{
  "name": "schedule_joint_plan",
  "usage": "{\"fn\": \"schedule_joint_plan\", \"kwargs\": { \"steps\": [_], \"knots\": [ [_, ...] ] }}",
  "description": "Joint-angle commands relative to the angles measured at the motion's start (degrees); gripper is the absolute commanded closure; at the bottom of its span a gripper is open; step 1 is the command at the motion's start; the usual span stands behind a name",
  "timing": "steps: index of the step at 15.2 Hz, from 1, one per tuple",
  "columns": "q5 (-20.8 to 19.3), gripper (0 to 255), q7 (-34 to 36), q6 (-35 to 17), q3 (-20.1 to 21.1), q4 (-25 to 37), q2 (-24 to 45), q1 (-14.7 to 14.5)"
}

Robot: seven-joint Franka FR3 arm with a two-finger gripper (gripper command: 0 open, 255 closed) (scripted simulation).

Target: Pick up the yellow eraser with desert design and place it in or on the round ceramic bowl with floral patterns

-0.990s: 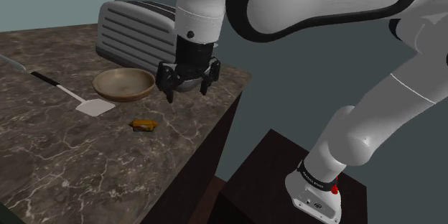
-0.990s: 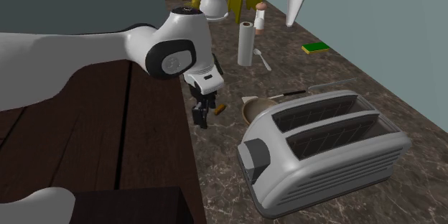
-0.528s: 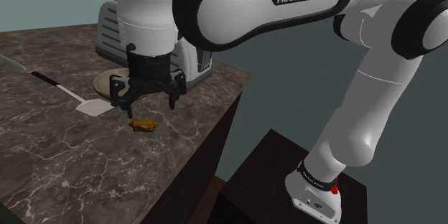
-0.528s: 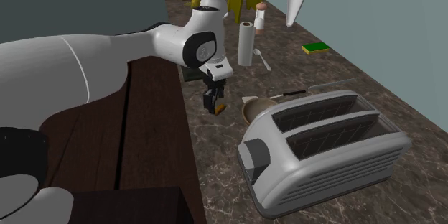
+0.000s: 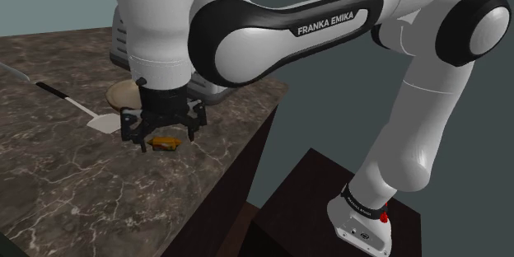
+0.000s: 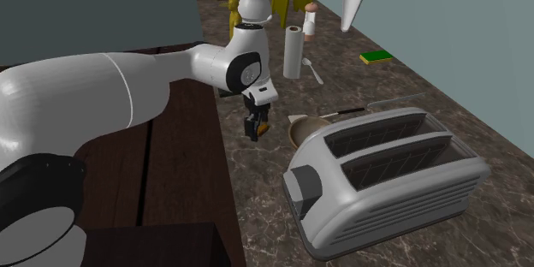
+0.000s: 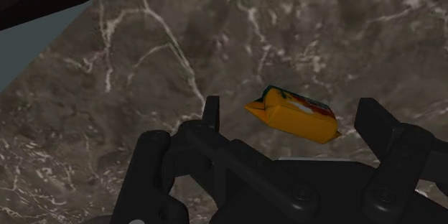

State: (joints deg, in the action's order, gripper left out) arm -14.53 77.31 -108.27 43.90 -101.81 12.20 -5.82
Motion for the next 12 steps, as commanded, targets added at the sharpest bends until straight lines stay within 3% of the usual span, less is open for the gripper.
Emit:
{"fn": "schedule_joint_plan", "kwargs": {
  "steps": [1, 8, 9, 12],
  "knots": [
    [-0.5, 0, 0.4, -0.9, -0.1, -0.4, 0.7, -0.2],
    [-0.5, 0, 0.4, -0.9, -0.1, -0.4, 0.7, -0.2],
    [-0.5, 255, 0.4, -0.9, -0.1, -0.4, 0.7, -0.2],
    [-0.5, 255, 0.4, -0.8, -0.1, -0.4, 0.7, -0.2]
  ]
}}
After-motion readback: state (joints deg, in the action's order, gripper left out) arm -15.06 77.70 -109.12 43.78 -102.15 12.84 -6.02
